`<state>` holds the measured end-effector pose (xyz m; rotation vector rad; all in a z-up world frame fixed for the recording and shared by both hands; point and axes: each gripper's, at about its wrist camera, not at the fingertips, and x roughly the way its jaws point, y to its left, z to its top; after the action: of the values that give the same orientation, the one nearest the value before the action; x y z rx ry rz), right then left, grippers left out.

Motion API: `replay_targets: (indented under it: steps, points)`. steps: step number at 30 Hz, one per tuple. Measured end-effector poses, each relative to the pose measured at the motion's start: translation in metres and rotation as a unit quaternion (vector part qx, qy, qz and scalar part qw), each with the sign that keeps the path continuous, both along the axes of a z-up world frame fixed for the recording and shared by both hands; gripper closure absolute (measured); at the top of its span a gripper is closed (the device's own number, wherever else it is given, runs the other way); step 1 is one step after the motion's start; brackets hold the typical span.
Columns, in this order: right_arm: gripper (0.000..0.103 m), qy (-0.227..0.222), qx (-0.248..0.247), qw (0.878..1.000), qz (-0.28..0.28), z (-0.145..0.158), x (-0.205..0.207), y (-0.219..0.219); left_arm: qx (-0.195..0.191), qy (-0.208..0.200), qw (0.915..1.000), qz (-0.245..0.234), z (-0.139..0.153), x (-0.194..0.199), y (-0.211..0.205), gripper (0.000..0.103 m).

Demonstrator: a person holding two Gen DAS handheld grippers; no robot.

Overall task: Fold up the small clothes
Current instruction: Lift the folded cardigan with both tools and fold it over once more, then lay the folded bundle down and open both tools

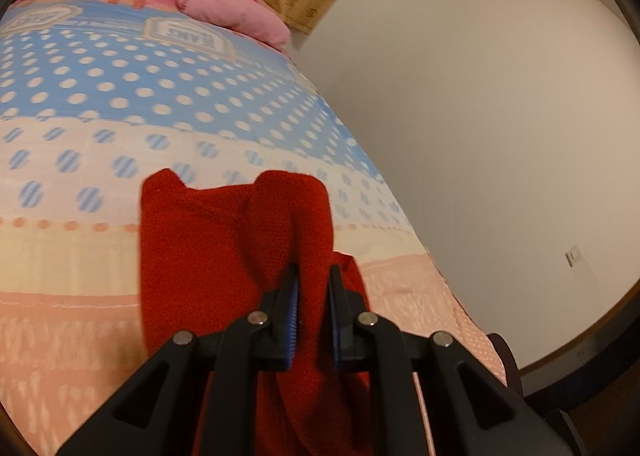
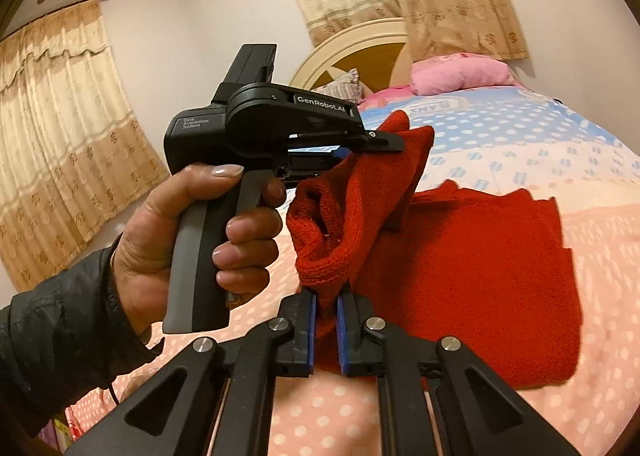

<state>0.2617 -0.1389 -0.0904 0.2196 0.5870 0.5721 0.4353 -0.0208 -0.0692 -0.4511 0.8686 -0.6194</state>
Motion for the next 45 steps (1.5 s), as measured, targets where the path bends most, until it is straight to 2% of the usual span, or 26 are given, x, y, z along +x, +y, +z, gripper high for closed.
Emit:
replay_targets:
  steps: [3, 7, 16, 22, 26, 30, 32, 35, 37, 39, 40, 41, 42, 45]
  points:
    - [0.095, 0.007, 0.013, 1.000, -0.020, 0.003, -0.001, -0.016, -0.011, 0.003, 0.9998, -0.015, 0.000, 0.004, -0.013, 0.091]
    - [0.096, 0.016, 0.024, 0.999, -0.041, 0.002, -0.001, -0.036, -0.001, 0.014, 0.9992, -0.037, -0.007, 0.008, -0.034, 0.091]
    - [0.096, 0.043, 0.053, 0.995, -0.077, -0.010, 0.001, -0.083, -0.003, 0.034, 0.9980, -0.053, -0.023, 0.015, -0.074, 0.091]
    - [0.096, 0.066, 0.075, 0.990, -0.104, -0.024, -0.001, -0.115, 0.046, 0.017, 0.9967, -0.065, -0.023, 0.014, -0.108, 0.091]
    - [0.096, 0.087, 0.086, 0.985, -0.118, -0.038, -0.006, -0.128, 0.064, 0.015, 0.9955, -0.068, -0.030, 0.013, -0.119, 0.091]
    - [0.096, 0.106, 0.097, 0.981, -0.128, -0.049, -0.007, -0.135, 0.083, -0.001, 0.9929, -0.085, -0.032, 0.006, -0.132, 0.091]
    - [0.096, 0.114, 0.095, 0.980, -0.131, -0.052, -0.009, -0.136, 0.088, -0.022, 0.9920, -0.088, -0.024, -0.006, -0.132, 0.090]
    - [0.096, 0.123, 0.088, 0.979, -0.134, -0.055, -0.012, -0.137, 0.111, -0.064, 0.9875, -0.093, -0.009, -0.028, -0.123, 0.068]
    - [0.095, 0.129, 0.083, 0.979, -0.137, -0.054, -0.015, -0.138, 0.142, -0.105, 0.9814, -0.076, -0.002, -0.049, -0.108, 0.054]
    - [0.084, 0.127, 0.073, 0.977, -0.156, -0.050, -0.020, -0.142, 0.175, -0.129, 0.9740, -0.061, 0.000, -0.069, -0.091, 0.050]
    - [0.072, 0.119, 0.048, 0.976, -0.175, -0.045, -0.024, -0.142, 0.182, -0.137, 0.9720, -0.057, -0.001, -0.074, -0.085, 0.046]
    - [0.066, 0.106, 0.028, 0.976, -0.191, -0.038, -0.027, -0.142, 0.196, -0.147, 0.9684, -0.046, -0.003, -0.082, -0.075, 0.043]
    - [0.065, 0.083, 0.010, 0.975, -0.204, -0.026, -0.030, -0.140, 0.214, -0.154, 0.9642, -0.032, -0.007, -0.090, -0.067, 0.038]
    - [0.065, 0.041, -0.019, 0.980, -0.196, 0.002, -0.026, -0.129, 0.222, -0.155, 0.9624, -0.023, -0.019, -0.100, -0.051, 0.038]
